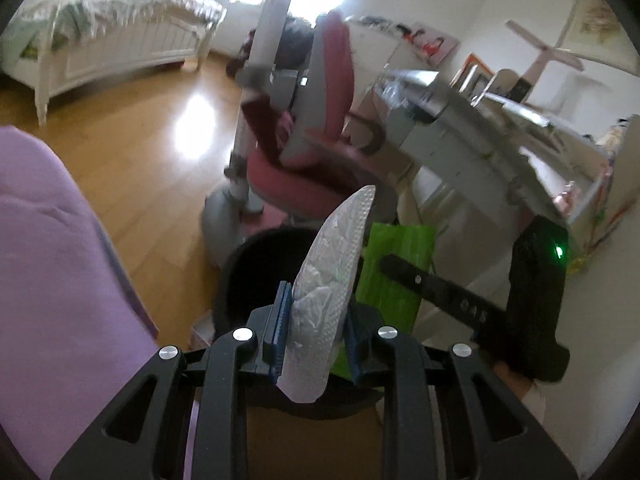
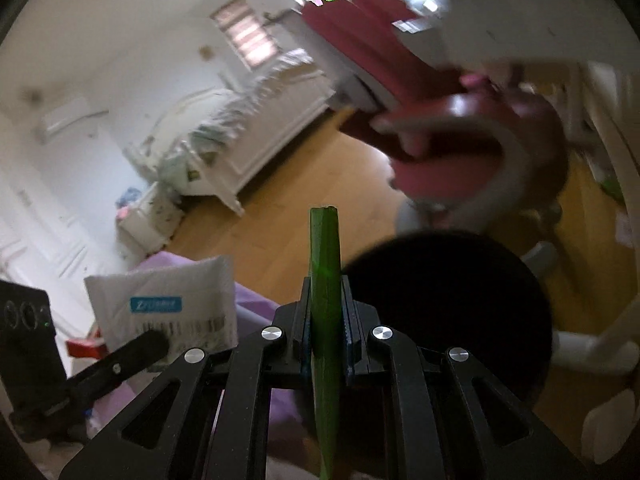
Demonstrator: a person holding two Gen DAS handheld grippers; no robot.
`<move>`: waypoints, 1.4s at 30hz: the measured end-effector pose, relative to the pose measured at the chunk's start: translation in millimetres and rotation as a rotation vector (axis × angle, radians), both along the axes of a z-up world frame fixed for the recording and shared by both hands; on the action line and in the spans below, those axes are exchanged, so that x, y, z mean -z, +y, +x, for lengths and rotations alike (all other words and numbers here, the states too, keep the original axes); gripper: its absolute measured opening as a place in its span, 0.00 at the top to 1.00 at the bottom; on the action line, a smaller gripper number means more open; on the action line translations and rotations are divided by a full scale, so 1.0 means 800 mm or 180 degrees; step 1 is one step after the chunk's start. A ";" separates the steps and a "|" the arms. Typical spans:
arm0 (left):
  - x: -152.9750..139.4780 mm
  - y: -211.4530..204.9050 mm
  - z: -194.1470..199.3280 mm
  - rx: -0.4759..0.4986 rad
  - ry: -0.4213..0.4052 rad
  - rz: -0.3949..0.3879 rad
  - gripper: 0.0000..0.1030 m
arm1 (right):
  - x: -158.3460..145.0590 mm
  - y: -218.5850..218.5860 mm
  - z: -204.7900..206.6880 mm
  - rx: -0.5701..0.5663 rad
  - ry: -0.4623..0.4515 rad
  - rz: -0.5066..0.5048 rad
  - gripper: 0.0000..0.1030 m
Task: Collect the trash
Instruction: 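Drop the white wrapper and green stick into the black bin with both tools, then grasp the beige snack bag with the left tool while the right tool grasps the orange chip bag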
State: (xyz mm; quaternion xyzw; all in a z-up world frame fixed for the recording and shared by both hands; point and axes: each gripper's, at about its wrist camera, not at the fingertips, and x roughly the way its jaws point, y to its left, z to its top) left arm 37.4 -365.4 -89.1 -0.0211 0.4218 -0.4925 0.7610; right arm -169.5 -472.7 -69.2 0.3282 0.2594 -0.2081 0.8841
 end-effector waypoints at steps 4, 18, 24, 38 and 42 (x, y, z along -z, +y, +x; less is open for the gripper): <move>0.018 -0.026 0.005 0.0003 0.0111 0.0167 0.47 | 0.038 -0.012 -0.005 0.0035 0.0103 0.0215 0.46; -0.052 0.057 -0.032 -0.0085 -0.0247 -0.0104 0.12 | 0.133 -0.022 0.027 0.0021 0.0204 0.0916 0.17; -0.068 0.139 -0.049 -0.0354 -0.0309 -0.0194 0.12 | 0.145 0.002 0.055 0.0186 0.0167 0.0813 0.18; -0.104 0.402 0.026 -0.1772 -0.0579 -0.0272 0.12 | 0.126 0.031 0.065 0.0084 0.0231 0.0703 0.12; -0.113 0.483 0.081 -0.2189 -0.0604 -0.0022 0.09 | 0.106 0.051 0.061 -0.0049 0.0516 0.0715 0.12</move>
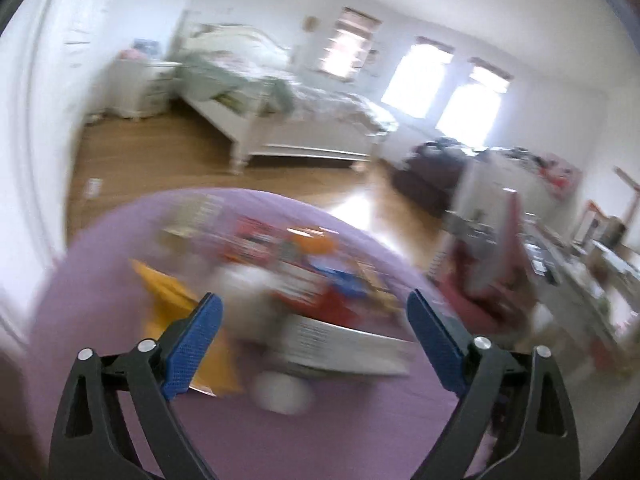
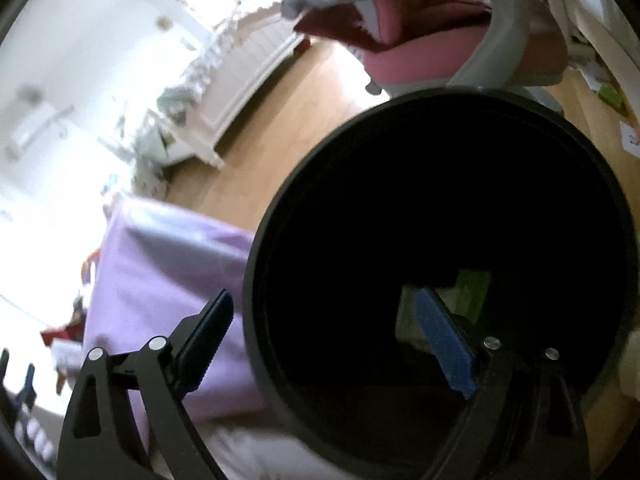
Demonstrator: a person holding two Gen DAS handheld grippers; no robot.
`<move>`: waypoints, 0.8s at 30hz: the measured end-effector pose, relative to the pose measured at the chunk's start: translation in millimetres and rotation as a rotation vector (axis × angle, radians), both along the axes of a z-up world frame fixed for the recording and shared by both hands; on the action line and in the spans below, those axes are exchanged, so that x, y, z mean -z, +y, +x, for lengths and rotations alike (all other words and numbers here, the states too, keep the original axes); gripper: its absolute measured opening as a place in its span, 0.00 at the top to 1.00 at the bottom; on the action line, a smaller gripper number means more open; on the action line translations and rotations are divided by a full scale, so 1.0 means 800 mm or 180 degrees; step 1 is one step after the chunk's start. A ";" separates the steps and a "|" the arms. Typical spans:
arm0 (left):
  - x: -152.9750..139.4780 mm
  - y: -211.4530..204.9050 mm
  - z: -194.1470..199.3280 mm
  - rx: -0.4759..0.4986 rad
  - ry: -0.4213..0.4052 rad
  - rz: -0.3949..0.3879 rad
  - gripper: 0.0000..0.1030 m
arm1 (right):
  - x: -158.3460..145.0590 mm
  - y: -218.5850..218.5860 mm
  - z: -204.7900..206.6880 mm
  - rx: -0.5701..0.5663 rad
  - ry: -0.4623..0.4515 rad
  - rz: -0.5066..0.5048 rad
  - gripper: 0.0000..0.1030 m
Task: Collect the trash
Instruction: 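Grasp the beige snack bag with the left tool while the right tool grasps the orange chip bag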
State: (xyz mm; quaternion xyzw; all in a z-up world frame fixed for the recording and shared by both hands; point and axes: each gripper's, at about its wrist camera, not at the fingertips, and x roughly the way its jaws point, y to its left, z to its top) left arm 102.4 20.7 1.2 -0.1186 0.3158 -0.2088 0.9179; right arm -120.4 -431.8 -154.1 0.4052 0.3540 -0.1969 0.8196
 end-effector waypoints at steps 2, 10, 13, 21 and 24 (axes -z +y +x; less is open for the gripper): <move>0.002 0.027 0.030 -0.0098 0.0073 0.0105 0.09 | -0.015 0.019 0.003 -0.0072 0.0160 -0.0066 0.12; 0.043 0.034 0.175 0.0055 0.0579 0.0400 0.09 | -0.175 0.134 0.148 -0.1048 -0.0466 -0.0610 0.12; 0.062 0.026 0.217 0.0053 0.0762 0.0626 0.10 | -0.219 0.184 0.249 -0.1604 -0.0566 -0.0585 0.11; 0.087 0.028 0.259 0.0093 0.1103 0.0783 0.48 | -0.190 0.289 0.494 -0.2490 0.0300 -0.0596 0.11; 0.095 0.030 0.258 0.0100 0.1092 0.0806 0.57 | -0.170 0.315 0.530 -0.2547 0.0530 -0.0759 0.12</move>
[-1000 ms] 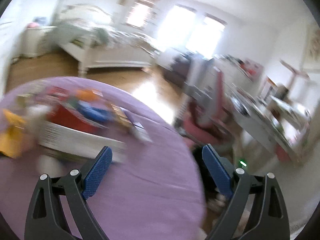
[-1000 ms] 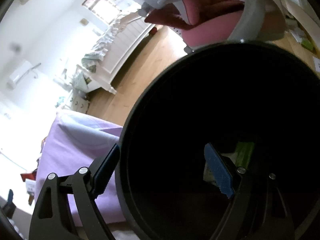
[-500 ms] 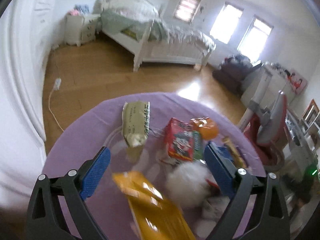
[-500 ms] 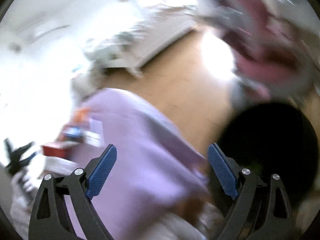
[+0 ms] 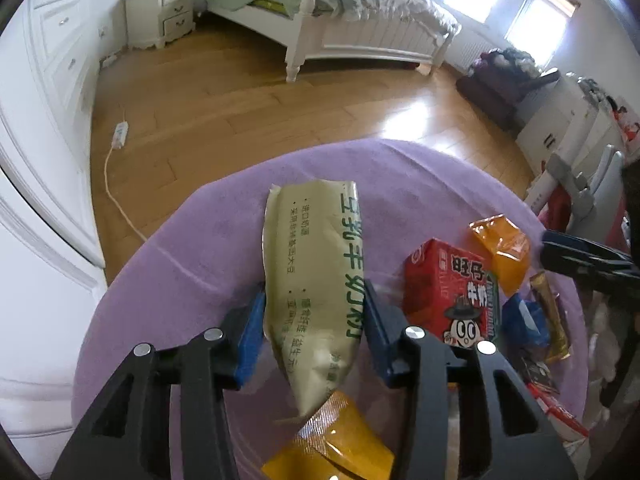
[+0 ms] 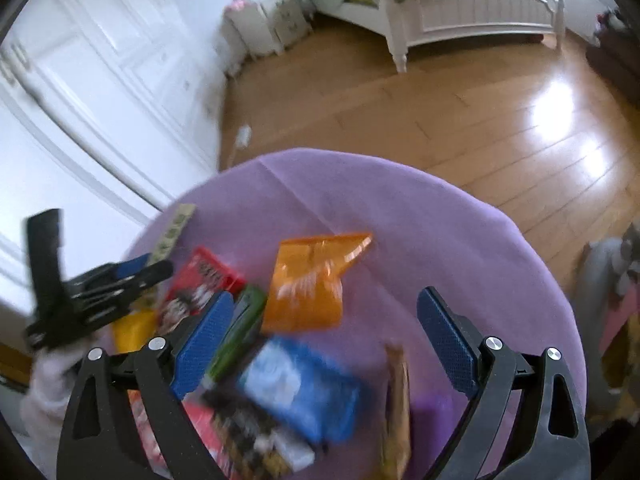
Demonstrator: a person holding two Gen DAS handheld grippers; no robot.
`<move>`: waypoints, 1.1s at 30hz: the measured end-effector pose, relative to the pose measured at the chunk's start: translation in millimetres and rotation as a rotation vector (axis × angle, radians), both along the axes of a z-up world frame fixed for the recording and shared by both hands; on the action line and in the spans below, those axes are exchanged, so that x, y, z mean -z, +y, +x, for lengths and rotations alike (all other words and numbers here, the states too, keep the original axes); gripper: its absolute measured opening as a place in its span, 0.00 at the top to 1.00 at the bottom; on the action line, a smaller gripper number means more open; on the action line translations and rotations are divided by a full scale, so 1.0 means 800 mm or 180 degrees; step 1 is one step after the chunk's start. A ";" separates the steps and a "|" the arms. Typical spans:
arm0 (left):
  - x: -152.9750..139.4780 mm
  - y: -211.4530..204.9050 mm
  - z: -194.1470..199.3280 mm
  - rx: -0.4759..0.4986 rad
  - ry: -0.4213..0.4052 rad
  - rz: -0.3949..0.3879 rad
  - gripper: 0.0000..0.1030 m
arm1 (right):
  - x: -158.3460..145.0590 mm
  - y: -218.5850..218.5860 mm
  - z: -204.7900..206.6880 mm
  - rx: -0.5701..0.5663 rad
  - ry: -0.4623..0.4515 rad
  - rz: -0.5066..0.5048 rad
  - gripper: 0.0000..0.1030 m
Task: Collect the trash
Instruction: 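Grasp the beige snack bag with the left tool while the right tool grasps the orange chip bag, then release the beige bag and orange chip bag into the black bin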
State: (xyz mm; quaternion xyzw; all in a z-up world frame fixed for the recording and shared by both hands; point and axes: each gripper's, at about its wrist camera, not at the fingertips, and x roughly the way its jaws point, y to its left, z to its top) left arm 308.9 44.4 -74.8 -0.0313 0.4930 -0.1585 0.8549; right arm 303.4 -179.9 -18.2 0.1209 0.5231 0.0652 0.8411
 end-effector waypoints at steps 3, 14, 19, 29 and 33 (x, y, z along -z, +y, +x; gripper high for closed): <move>0.000 0.001 -0.002 0.0041 -0.0065 0.0037 0.60 | 0.015 0.015 0.016 -0.0077 0.0154 -0.0216 0.30; -0.079 0.013 -0.073 -0.0012 -0.0786 -0.0310 0.61 | -0.010 0.034 -0.019 -0.0153 -0.0155 -0.0156 0.68; -0.141 -0.001 -0.155 0.0074 -0.1234 -0.0623 0.61 | -0.093 0.008 -0.123 -0.0129 -0.1001 0.0429 0.68; -0.160 -0.138 -0.292 0.0629 -0.1391 -0.1137 0.61 | -0.126 -0.061 -0.376 0.0648 -0.2066 0.0311 0.68; -0.139 -0.221 -0.324 0.0976 -0.1231 -0.1255 0.61 | -0.098 -0.109 -0.450 0.1078 -0.2084 0.0308 0.68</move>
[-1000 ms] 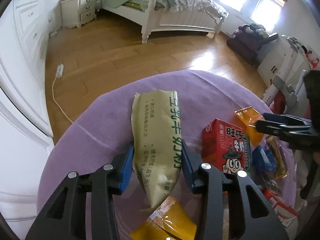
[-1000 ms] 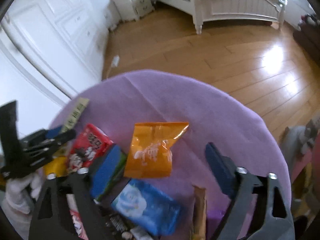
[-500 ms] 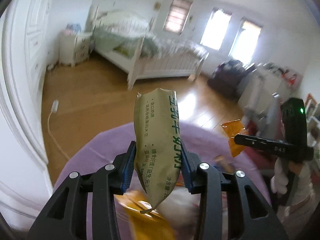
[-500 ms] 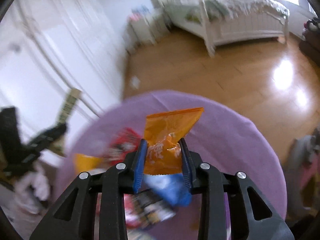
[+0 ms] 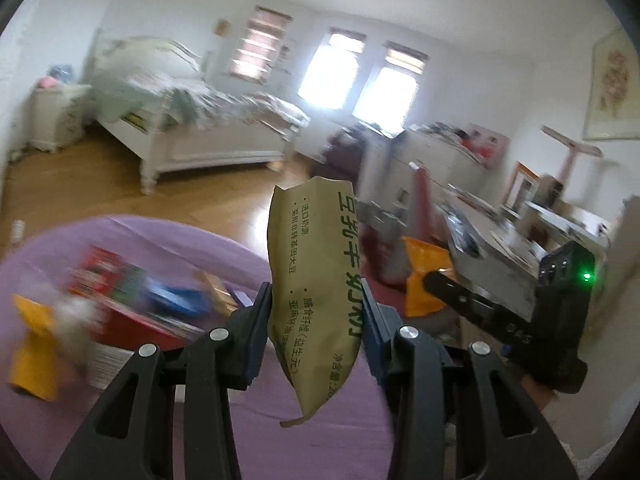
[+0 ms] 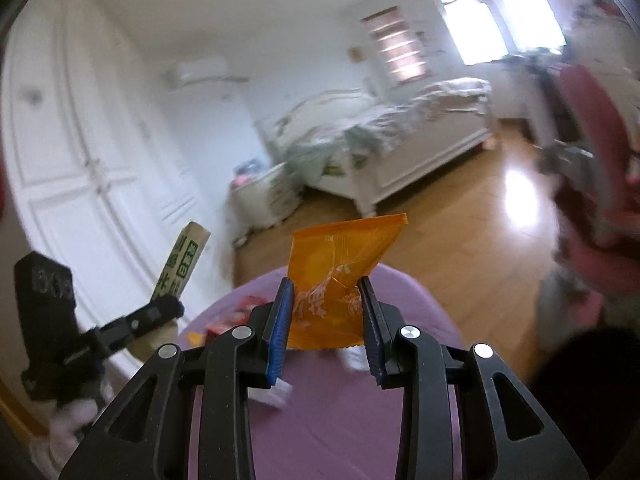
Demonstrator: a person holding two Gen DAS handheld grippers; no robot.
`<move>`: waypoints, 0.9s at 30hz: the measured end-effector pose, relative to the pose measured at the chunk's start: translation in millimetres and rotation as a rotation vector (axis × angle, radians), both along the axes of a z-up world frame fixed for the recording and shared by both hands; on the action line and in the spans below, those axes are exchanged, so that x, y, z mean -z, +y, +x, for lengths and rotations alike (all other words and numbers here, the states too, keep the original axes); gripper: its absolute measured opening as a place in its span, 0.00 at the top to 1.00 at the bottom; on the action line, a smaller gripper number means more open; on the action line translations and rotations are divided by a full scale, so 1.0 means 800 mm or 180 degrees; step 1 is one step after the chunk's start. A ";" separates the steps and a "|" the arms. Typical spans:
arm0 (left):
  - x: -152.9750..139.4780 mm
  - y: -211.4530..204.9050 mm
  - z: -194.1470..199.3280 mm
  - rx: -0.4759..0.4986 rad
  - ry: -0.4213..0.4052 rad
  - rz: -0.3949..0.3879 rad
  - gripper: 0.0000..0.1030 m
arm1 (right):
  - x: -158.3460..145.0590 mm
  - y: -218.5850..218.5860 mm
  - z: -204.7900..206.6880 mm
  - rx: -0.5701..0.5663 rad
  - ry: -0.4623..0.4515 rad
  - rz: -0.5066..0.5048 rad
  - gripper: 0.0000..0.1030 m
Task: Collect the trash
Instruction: 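Release the beige bag and orange chip bag into the black bin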
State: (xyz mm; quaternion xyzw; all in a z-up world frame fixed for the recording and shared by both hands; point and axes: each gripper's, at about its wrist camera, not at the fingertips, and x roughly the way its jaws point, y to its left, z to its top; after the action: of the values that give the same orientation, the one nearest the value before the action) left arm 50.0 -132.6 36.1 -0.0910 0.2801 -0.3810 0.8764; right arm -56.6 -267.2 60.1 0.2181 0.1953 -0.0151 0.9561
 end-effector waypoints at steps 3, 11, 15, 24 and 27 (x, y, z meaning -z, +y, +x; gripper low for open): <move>0.021 -0.053 -0.010 0.0221 0.0124 -0.0009 0.61 | 0.022 -0.039 -0.044 0.0301 0.0028 0.0043 0.68; 0.071 -0.180 -0.033 0.0715 0.0390 0.0080 0.61 | 0.090 -0.154 -0.147 0.1017 0.0272 0.0197 0.68; 0.103 -0.231 -0.040 0.0906 0.0503 0.0261 0.61 | 0.125 -0.193 -0.177 0.1269 0.0413 0.0277 0.68; 0.152 -0.291 -0.042 0.1122 0.0628 0.0627 0.58 | 0.173 -0.243 -0.187 0.1454 0.0705 0.0441 0.65; 0.159 -0.307 -0.044 0.1100 0.0618 0.0841 0.46 | 0.185 -0.251 -0.187 0.1463 0.0812 0.0472 0.56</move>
State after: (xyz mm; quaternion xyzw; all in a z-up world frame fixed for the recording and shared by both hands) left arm 15.0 -378.0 -91.5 0.0376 0.4220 -0.4749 0.7714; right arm -206.3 -468.1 -87.9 0.3225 0.2601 -0.2446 0.8767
